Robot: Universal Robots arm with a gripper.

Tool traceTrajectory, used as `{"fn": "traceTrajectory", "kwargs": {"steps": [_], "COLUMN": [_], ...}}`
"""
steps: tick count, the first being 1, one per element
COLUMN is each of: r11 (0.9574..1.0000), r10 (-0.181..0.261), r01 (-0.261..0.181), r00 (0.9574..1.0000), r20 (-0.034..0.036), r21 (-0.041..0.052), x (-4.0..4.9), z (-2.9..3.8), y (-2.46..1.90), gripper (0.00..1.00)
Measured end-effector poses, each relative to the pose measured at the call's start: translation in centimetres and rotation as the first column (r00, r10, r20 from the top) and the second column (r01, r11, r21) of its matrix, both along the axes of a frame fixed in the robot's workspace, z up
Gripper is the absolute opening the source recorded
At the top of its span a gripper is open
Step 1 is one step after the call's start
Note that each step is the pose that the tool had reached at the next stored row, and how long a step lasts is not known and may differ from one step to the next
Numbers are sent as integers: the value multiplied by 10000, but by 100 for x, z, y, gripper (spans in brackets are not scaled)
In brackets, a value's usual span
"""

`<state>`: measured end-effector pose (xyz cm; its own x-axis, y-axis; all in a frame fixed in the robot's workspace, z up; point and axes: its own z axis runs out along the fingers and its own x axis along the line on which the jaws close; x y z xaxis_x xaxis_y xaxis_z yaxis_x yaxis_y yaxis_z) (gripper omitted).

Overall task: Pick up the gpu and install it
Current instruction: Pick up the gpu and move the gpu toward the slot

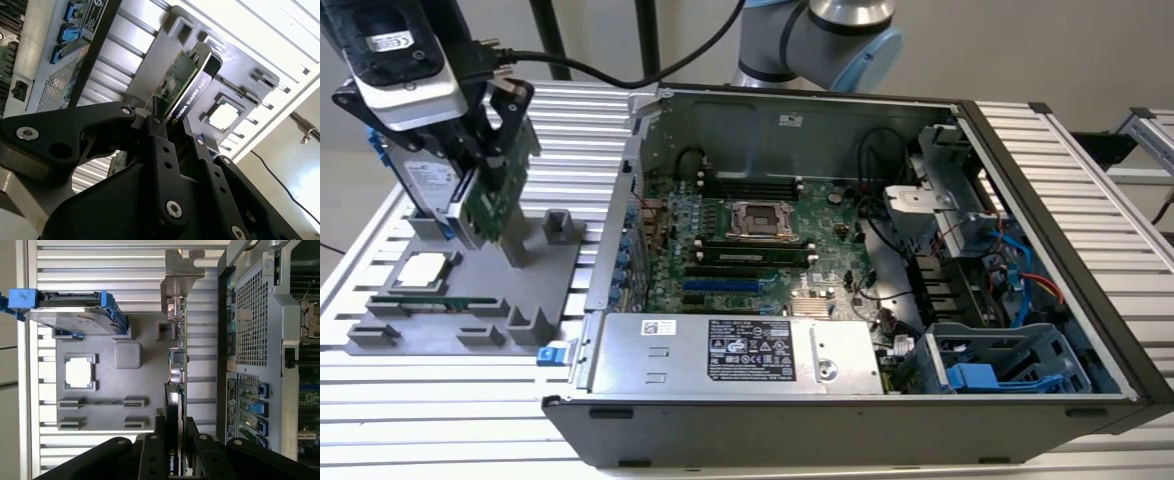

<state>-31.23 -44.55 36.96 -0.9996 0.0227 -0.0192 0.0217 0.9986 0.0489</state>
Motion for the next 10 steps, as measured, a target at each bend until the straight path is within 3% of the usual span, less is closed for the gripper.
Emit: {"fn": "traceTrajectory", "kwargs": {"steps": [10], "r11": [10000], "r10": [0], "r01": [0], "r00": [10000], "r20": [1], "r21": [1], "x": [0], "z": [81], "y": [0], "gripper": [0]}}
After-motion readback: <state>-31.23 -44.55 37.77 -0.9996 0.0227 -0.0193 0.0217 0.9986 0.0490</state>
